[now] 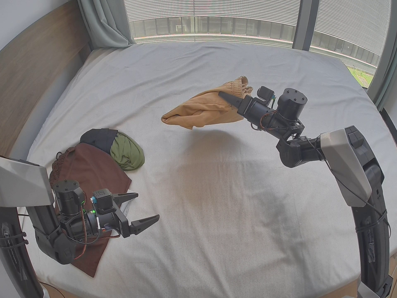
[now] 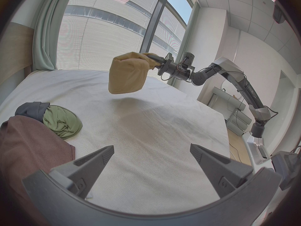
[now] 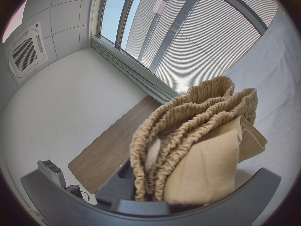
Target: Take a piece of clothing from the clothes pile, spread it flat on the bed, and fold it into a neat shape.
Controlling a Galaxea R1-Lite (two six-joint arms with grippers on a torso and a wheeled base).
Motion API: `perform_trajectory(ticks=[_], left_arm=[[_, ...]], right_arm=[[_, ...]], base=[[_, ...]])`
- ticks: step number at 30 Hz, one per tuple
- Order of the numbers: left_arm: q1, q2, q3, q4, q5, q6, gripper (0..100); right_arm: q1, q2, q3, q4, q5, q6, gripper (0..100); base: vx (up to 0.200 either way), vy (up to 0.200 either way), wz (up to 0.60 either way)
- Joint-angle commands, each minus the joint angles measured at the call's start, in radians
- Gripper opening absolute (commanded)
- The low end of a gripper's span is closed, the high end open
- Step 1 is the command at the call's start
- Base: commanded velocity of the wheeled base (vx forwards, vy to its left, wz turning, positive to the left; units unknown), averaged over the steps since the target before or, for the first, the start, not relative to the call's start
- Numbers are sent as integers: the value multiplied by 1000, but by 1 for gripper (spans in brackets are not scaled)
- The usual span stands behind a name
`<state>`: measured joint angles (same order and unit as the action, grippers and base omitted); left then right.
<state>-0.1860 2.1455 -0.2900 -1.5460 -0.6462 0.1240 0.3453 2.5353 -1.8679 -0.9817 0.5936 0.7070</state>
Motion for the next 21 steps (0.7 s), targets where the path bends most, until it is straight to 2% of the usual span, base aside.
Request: perform_trajectory(ticks=[1,6,14,21], left_arm=[[0,4,0,0,0,0,100],[3,2,0,0,0,0,100],[2,1,0,0,0,0,100],[2,1,2,-2,0,0,100]], right_arm=[[-2,59,-17,1,0,0,0],[-2,106,24,1,-2,-1,0],[-5,86,180,-14,-3,-17,0],[-12,74,338,-98,-18,-46,0]], base=[[0,0,0],[0,0,0],[0,0,0],[0,0,0]])
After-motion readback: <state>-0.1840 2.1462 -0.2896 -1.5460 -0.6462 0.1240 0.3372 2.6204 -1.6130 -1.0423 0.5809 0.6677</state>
